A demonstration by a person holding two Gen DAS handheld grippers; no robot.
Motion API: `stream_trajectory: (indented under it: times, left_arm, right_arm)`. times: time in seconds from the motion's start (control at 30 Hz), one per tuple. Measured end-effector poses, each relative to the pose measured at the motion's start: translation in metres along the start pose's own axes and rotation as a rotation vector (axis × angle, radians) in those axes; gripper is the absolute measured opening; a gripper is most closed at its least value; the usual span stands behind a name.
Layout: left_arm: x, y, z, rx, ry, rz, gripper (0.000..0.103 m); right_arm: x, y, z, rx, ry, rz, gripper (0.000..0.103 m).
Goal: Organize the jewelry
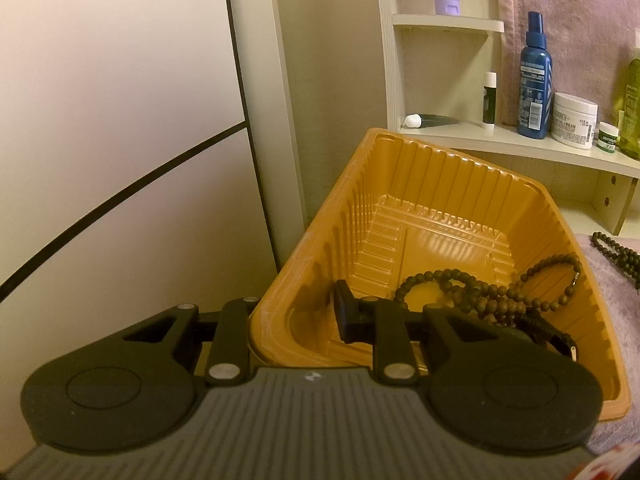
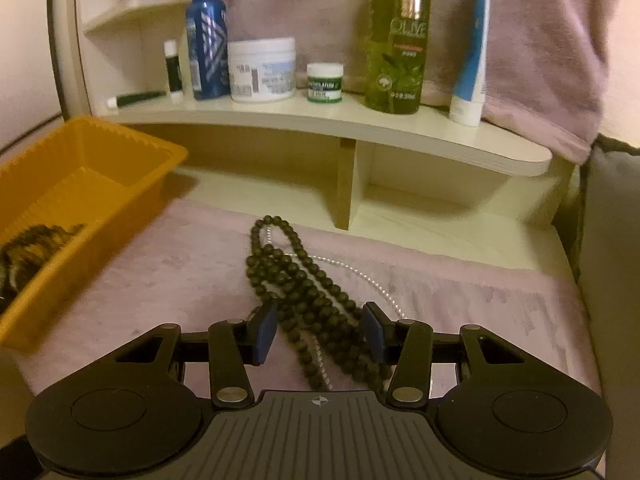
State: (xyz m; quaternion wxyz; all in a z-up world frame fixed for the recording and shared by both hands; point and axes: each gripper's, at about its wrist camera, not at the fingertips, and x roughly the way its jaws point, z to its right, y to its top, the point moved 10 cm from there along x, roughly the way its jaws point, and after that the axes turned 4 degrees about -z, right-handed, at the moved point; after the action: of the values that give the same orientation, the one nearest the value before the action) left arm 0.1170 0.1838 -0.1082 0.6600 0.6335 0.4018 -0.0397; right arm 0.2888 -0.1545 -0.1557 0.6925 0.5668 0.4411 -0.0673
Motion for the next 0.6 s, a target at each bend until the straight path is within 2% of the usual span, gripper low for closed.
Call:
stream_trajectory:
  times: [0.17,0.23,0.27,0.3,0.43,0.6]
  left_arm:
    - [0.000,0.000,0.000,0.001,0.001,-0.001,0.022]
    - [0.001,0.000,0.000,-0.002,0.000,-0.003,0.022]
    - [0.001,0.000,0.000,-0.002,0.000,-0.004,0.022]
    - [0.001,0.000,0.000,-0.001,0.000,-0.004,0.022]
    - [0.001,0.000,0.000,-0.003,-0.001,-0.004,0.022]
    - [0.002,0.000,0.001,-0.002,0.001,-0.003,0.022]
  right_arm:
    - [0.014,0.004,0.000,-0.033,0.007,0.001,0.047]
    - [0.016,0.006,-0.002,-0.043,0.020,0.007,0.026]
    - [0.016,0.007,-0.002,-0.052,0.022,0.005,0.012]
    - [0.015,0.008,-0.003,-0.059,0.025,0.004,0.007]
    - [-0.001,0.016,-0.001,-0.041,0.026,0.056,0.007]
    - [-0.047,0.043,0.003,0.039,0.060,0.186,0.007]
